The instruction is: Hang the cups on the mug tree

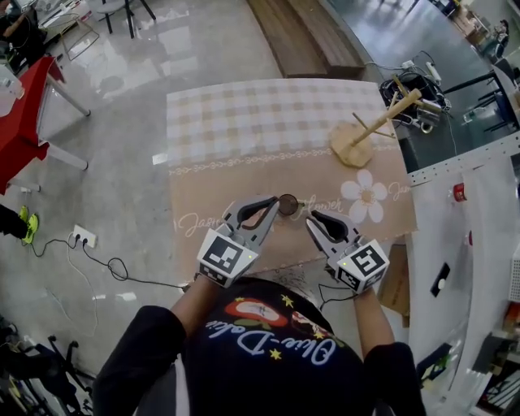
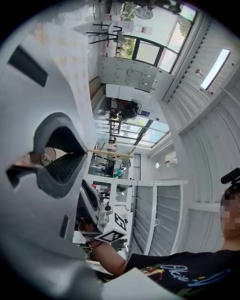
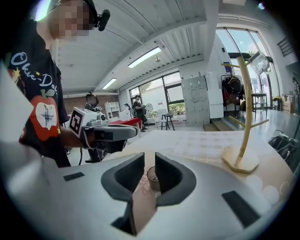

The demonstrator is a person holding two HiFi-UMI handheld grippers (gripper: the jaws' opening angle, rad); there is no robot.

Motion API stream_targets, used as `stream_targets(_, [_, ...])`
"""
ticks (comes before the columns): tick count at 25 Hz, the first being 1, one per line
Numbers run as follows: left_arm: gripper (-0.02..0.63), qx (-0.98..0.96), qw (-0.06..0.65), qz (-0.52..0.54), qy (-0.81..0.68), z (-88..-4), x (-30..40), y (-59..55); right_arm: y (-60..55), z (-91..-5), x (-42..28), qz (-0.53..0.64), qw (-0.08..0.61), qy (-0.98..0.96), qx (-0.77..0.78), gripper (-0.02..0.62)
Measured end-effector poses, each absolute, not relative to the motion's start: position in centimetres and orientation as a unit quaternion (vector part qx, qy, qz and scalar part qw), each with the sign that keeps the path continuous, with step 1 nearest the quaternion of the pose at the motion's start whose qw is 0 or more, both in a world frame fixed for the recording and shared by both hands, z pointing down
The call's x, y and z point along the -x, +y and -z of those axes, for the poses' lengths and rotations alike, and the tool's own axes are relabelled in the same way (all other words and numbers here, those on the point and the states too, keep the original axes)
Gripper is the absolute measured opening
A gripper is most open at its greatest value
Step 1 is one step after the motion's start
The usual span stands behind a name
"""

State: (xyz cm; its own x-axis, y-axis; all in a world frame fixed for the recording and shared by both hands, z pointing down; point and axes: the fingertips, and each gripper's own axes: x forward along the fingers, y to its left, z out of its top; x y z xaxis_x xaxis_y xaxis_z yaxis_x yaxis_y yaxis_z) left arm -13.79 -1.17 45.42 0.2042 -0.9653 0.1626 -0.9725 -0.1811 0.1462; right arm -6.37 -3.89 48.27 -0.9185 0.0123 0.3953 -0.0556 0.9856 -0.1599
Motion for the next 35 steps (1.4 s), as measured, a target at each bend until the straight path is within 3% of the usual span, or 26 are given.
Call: stream_targets(35, [0.009,-0.675,0.124,-0.060,-0.724,-49.0,13.4,-1.4,-6.3,-54.8,7.5,-0.025,0.303,-0.939,0.159,0.094])
